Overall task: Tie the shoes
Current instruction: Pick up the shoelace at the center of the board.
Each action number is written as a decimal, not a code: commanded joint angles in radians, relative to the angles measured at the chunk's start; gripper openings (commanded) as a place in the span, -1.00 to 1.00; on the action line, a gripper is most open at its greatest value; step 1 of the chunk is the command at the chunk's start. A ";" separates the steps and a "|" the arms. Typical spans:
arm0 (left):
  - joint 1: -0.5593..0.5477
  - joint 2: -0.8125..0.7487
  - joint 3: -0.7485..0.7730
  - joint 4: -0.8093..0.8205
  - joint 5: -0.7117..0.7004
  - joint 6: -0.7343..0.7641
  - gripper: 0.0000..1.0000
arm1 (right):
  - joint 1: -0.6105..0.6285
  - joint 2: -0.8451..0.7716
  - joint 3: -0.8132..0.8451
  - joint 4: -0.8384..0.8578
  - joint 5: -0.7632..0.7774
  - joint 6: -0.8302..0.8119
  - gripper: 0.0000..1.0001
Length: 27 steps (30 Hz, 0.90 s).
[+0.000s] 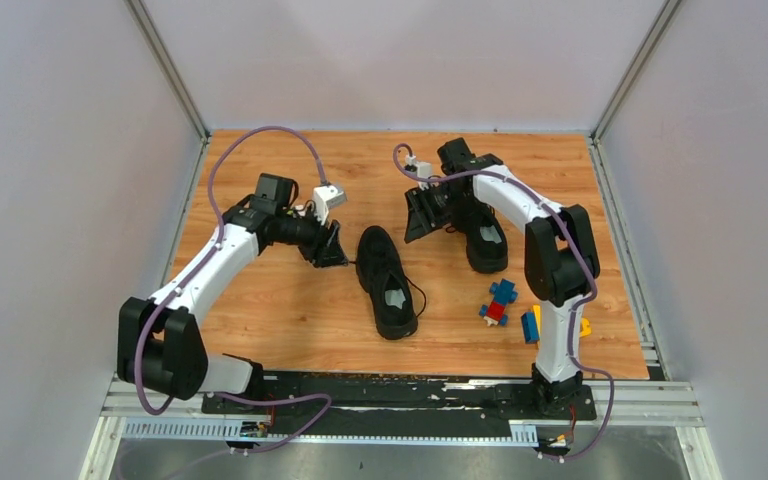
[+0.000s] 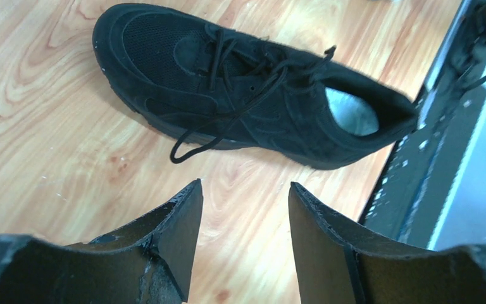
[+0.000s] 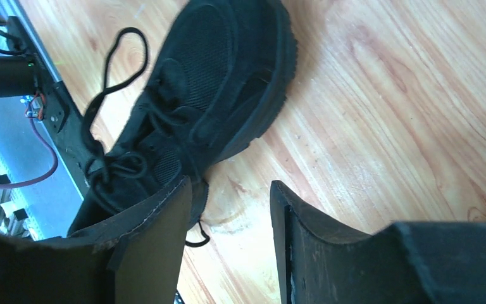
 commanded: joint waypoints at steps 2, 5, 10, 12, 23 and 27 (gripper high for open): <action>-0.004 0.039 -0.041 0.009 0.024 0.441 0.22 | 0.006 -0.087 -0.008 0.001 -0.052 -0.046 0.01; -0.007 0.091 -0.030 0.017 0.022 0.552 0.22 | 0.006 -0.092 -0.016 -0.006 -0.052 -0.052 0.01; -0.023 0.198 0.018 0.019 0.017 0.626 0.19 | 0.012 -0.096 -0.019 -0.005 -0.058 -0.052 0.01; -0.040 0.224 0.020 0.048 0.011 0.619 0.18 | 0.012 -0.095 -0.019 -0.005 -0.065 -0.051 0.02; -0.110 0.282 0.074 0.056 -0.091 0.619 -0.82 | 0.012 -0.088 -0.028 -0.003 -0.090 -0.041 0.00; -0.110 0.245 0.183 -0.051 -0.031 0.598 -1.00 | 0.012 -0.098 -0.050 0.004 -0.094 -0.040 -0.01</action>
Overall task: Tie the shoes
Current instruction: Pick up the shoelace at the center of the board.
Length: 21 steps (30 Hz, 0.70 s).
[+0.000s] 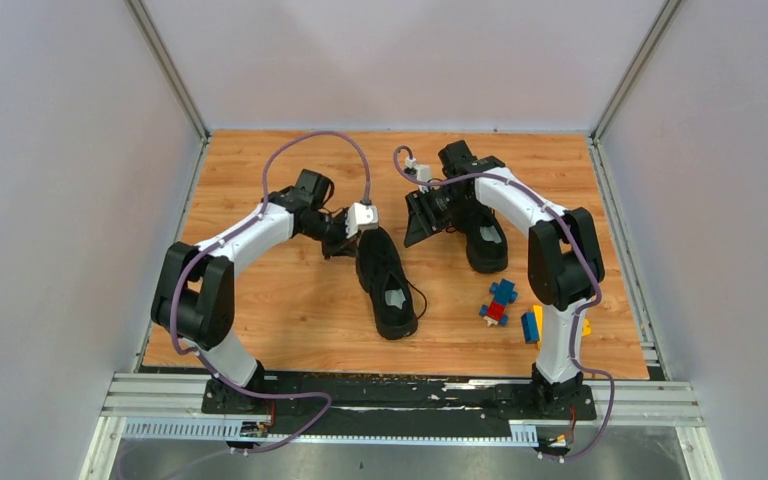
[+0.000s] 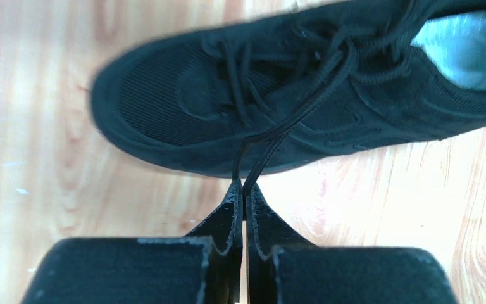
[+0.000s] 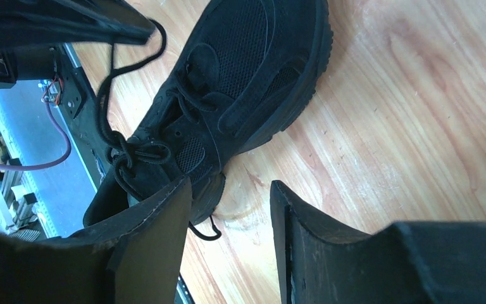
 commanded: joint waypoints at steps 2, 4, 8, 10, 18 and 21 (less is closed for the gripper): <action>0.002 -0.043 0.181 -0.110 0.116 -0.046 -1.00 | 0.004 -0.044 -0.030 0.016 -0.033 -0.006 -0.01; 0.000 -0.025 0.244 -0.117 0.185 -0.105 -1.00 | 0.000 -0.044 -0.039 0.021 -0.037 0.001 -0.02; -0.034 0.043 0.368 -0.207 0.261 -0.077 -1.00 | -0.008 -0.055 -0.061 0.026 -0.049 0.013 -0.02; -0.052 0.066 0.396 -0.263 0.292 -0.040 -1.00 | -0.015 -0.067 -0.071 0.028 -0.055 0.018 -0.02; -0.117 0.108 0.462 -0.473 0.350 0.057 -1.00 | -0.039 -0.083 -0.102 0.034 -0.073 0.031 -0.01; -0.128 0.103 0.459 -0.445 0.350 0.006 -1.00 | -0.041 -0.084 -0.101 0.038 -0.083 0.038 -0.01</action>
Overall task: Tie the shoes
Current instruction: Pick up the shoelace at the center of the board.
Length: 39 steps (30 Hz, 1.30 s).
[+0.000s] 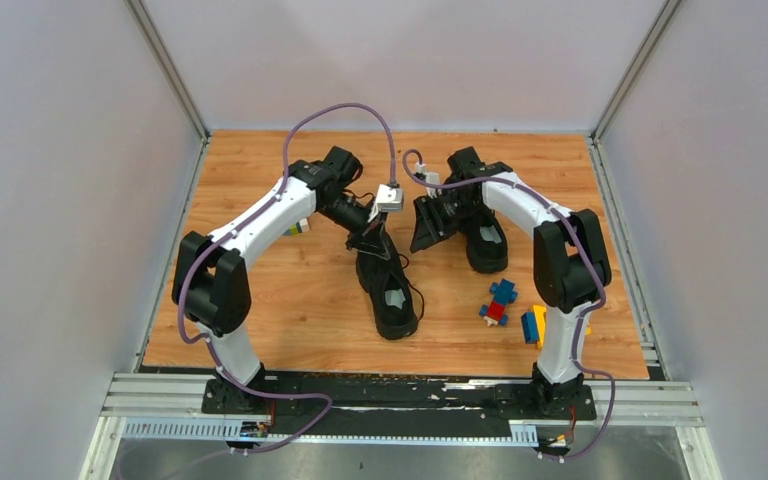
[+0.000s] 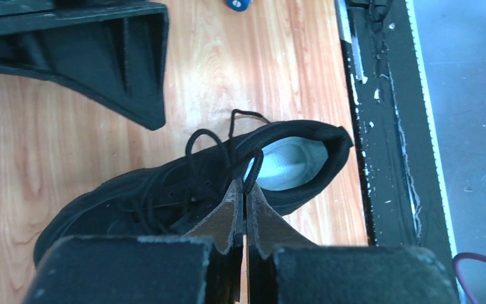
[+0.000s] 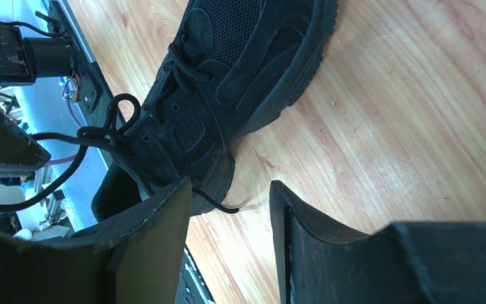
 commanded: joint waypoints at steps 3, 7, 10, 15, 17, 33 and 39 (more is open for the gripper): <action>-0.015 -0.018 0.038 -0.009 0.034 -0.054 -0.88 | -0.007 -0.047 -0.004 0.033 -0.059 0.017 -0.01; -0.014 -0.027 0.032 0.077 -0.027 -0.141 -0.59 | -0.008 -0.048 -0.014 0.026 -0.105 0.008 0.00; -0.012 -0.033 0.028 0.108 -0.081 -0.177 -0.51 | -0.018 -0.067 -0.041 0.023 -0.216 -0.024 0.05; -0.005 -0.029 0.035 0.131 -0.103 -0.197 -0.49 | -0.022 -0.062 -0.067 0.022 -0.375 -0.034 0.16; -0.004 -0.030 0.036 0.132 -0.111 -0.198 -0.48 | -0.020 -0.049 -0.063 0.026 -0.399 -0.022 0.18; 0.014 -0.029 0.027 0.164 -0.122 -0.227 -0.46 | 0.031 0.063 -0.006 0.035 -0.370 0.048 -0.18; 0.021 -0.023 0.032 0.172 -0.138 -0.233 -0.43 | 0.056 0.087 0.007 0.046 -0.409 0.072 -0.54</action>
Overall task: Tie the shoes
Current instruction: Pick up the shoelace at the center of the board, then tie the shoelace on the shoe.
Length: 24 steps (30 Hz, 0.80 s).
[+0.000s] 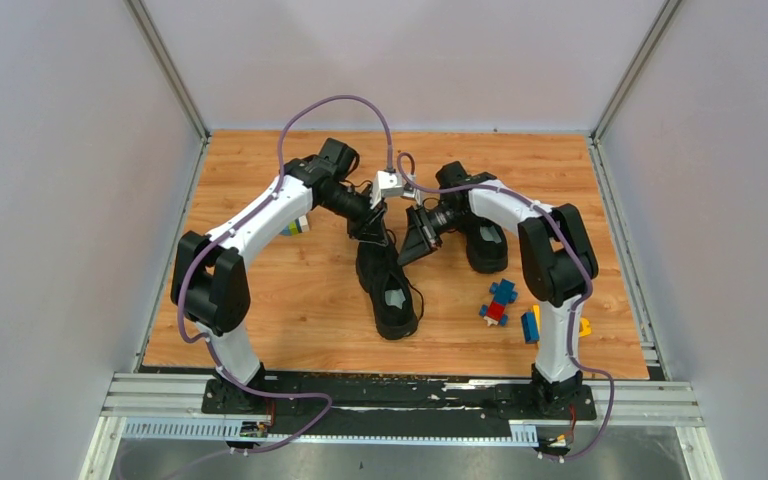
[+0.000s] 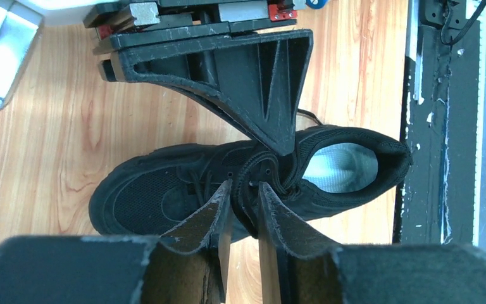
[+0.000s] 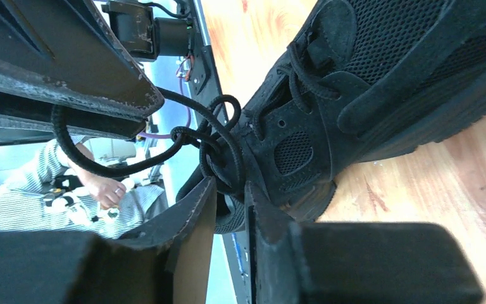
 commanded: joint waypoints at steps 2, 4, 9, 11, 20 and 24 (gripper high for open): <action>0.011 -0.024 0.031 0.029 -0.016 -0.025 -0.33 | 0.017 0.027 0.049 0.041 -0.083 0.024 -0.66; 0.016 -0.027 0.024 0.061 -0.037 -0.052 -0.23 | 0.020 0.039 0.054 0.049 -0.095 0.037 -0.72; 0.075 -0.054 0.011 0.141 -0.068 -0.220 0.02 | 0.024 0.050 0.051 0.062 -0.101 0.050 -0.78; 0.132 -0.078 0.004 0.182 -0.054 -0.306 0.14 | 0.024 0.048 0.045 0.069 -0.102 0.050 -0.86; 0.371 -0.235 -0.197 0.294 -0.027 -0.600 0.07 | 0.024 0.039 0.036 0.113 -0.115 0.088 -0.94; 0.371 -0.292 -0.495 0.564 0.126 -0.840 -0.05 | 0.024 0.051 0.030 0.115 -0.103 0.095 -0.94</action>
